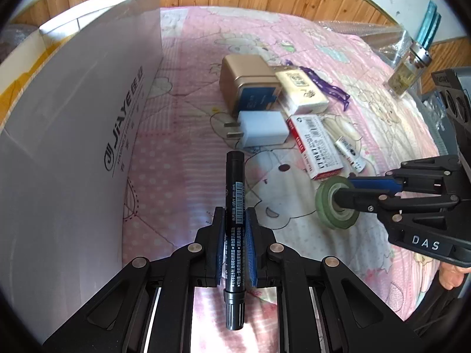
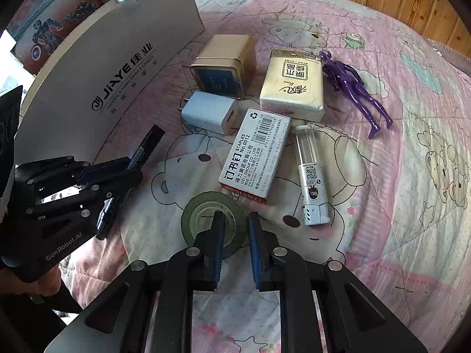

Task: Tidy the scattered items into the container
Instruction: 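Lift the black marker and green tape roll off the bedspread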

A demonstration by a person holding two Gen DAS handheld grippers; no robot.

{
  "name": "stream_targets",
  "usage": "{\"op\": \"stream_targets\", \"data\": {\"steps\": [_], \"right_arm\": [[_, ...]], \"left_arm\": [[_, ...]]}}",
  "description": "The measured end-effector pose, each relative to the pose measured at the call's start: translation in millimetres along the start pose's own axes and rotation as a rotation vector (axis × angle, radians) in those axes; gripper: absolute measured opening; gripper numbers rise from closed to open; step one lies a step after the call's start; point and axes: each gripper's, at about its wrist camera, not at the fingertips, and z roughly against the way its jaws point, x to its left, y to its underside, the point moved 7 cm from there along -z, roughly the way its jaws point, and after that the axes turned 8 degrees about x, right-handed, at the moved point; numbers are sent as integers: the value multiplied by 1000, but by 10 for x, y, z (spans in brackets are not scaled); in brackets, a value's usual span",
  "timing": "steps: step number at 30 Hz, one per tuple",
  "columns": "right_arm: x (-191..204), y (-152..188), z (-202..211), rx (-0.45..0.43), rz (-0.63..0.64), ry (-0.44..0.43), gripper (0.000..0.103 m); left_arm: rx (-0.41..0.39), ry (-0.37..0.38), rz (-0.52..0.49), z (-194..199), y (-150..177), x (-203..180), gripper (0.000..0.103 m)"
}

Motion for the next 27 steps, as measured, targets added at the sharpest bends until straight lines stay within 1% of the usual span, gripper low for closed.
{"op": "stream_targets", "data": {"steps": [8, 11, 15, 18, 22, 27], "right_arm": [[46, 19, 78, -30, -3, -27, 17], [16, -9, 143, -44, -7, -39, 17], [114, -70, 180, -74, 5, -47, 17], [88, -181, 259, -85, 11, -48, 17], [64, -182, 313, -94, 6, -40, 17], [-39, -134, 354, -95, -10, 6, 17]], "left_arm": [[-45, 38, 17, 216, -120, -25, 14], [-58, 42, 27, 280, -147, -27, 14], [-72, 40, 33, 330, -184, -26, 14], [-71, 43, 45, 316, -213, -17, 14], [-53, 45, 47, 239, -241, -75, 14], [-50, 25, 47, 129, -349, -112, 14]]}}
